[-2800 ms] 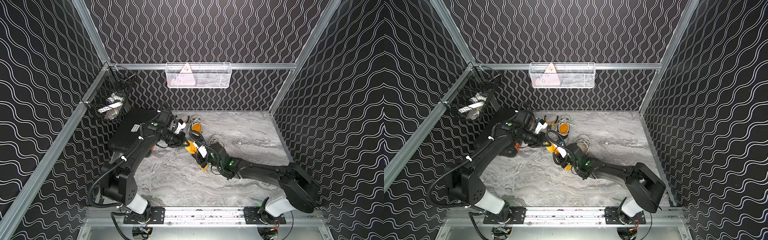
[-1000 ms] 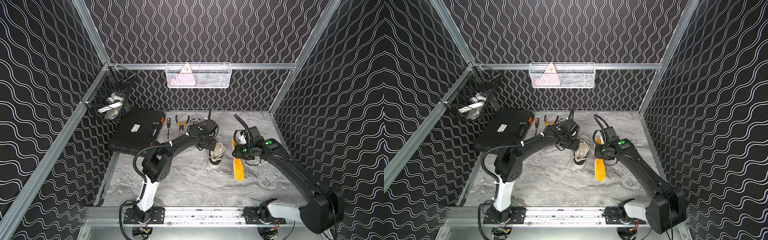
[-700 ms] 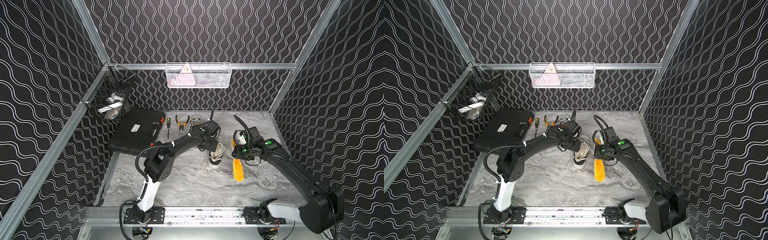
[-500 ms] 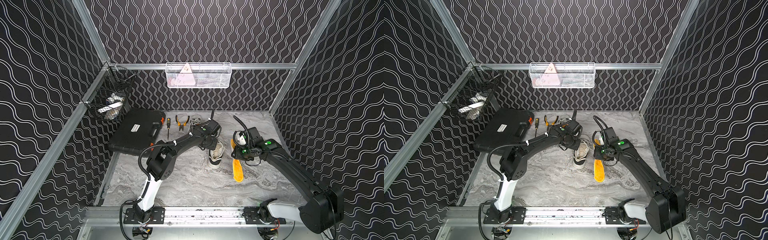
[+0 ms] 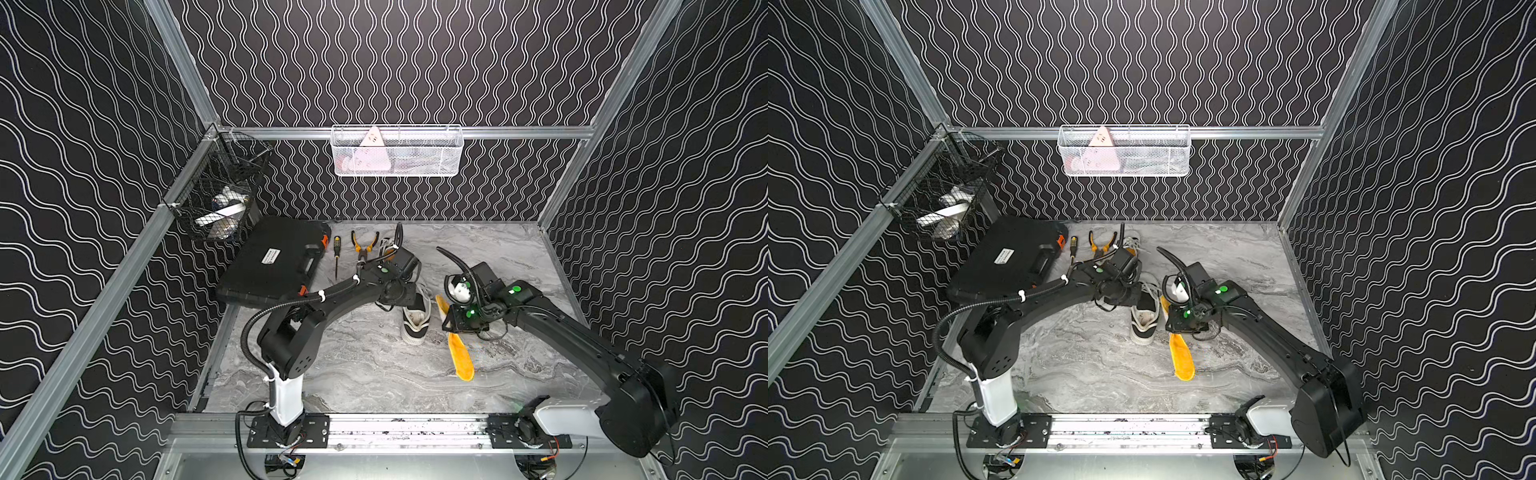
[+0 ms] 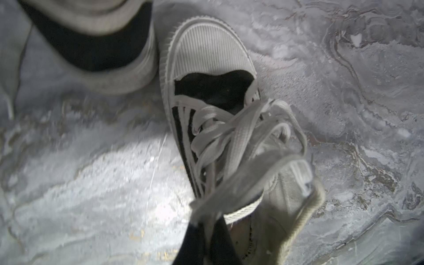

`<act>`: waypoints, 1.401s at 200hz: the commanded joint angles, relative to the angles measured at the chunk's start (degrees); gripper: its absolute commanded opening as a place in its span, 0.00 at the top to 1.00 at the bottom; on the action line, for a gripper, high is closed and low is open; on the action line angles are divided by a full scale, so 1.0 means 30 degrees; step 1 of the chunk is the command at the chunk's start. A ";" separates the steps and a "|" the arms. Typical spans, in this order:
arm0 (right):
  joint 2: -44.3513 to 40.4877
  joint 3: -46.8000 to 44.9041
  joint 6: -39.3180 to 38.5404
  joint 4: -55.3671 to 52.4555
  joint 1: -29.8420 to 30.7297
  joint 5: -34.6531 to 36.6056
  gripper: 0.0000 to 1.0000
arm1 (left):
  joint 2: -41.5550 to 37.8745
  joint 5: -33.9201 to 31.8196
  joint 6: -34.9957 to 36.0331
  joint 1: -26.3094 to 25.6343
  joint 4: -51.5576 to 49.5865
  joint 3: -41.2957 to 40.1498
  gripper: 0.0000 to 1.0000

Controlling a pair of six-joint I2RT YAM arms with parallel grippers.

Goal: Insert the insole into the shoe
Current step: Move the shoe to the center of the board, then insert the insole into the shoe.

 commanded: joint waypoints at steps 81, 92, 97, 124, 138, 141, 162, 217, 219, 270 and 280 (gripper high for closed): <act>0.0614 0.0242 -0.0868 -0.0758 -0.2532 0.0863 0.68 | -0.3477 -0.1394 0.0274 -0.2672 -0.3574 -0.1037 0.50; 0.0601 0.0155 -0.0870 -0.0686 -0.2994 0.0883 0.68 | -0.4123 -0.1516 0.2175 -0.2723 -0.4017 -0.1052 0.49; 0.0573 0.0155 -0.0823 -0.0624 -0.3176 0.0902 0.67 | -0.4395 -0.1351 0.3076 -0.2703 -0.4069 -0.1188 0.50; 0.0597 0.0144 -0.0670 -0.0292 -0.4143 0.0694 0.67 | -0.5476 -0.0118 0.8074 -0.4145 -0.4140 -0.1224 0.65; 0.0739 0.0067 -0.0584 -0.0162 -0.4598 0.0428 0.68 | -0.4986 0.0323 0.9771 -0.5014 -0.4617 -0.0494 0.69; 0.0772 0.0032 -0.0574 -0.0129 -0.4673 0.0373 0.68 | -0.4794 0.0374 1.0017 -0.5150 -0.4712 -0.0361 0.70; 0.0839 -0.0195 -0.0438 0.0035 -0.5000 0.0035 0.68 | -0.3522 0.0685 1.1010 -0.5680 -0.4583 0.0327 0.68; 0.0156 -0.0793 -0.0145 -0.0007 -0.5307 0.0371 0.67 | -0.0594 -0.0863 1.1618 -0.5718 -0.3671 0.1001 0.60; 0.0131 -0.0811 -0.0135 -0.0007 -0.5344 0.0404 0.67 | -0.0538 -0.0902 1.1601 -0.5718 -0.3591 0.0943 0.59; -0.0393 -0.1251 0.0064 0.0201 -0.5471 0.0503 0.67 | 0.1225 -0.3176 1.1483 -0.5718 -0.2559 0.0454 0.53; -0.0410 -0.1305 0.0064 0.0257 -0.5454 0.0474 0.67 | 0.1587 -0.3688 1.1540 -0.5718 -0.2466 0.0446 0.52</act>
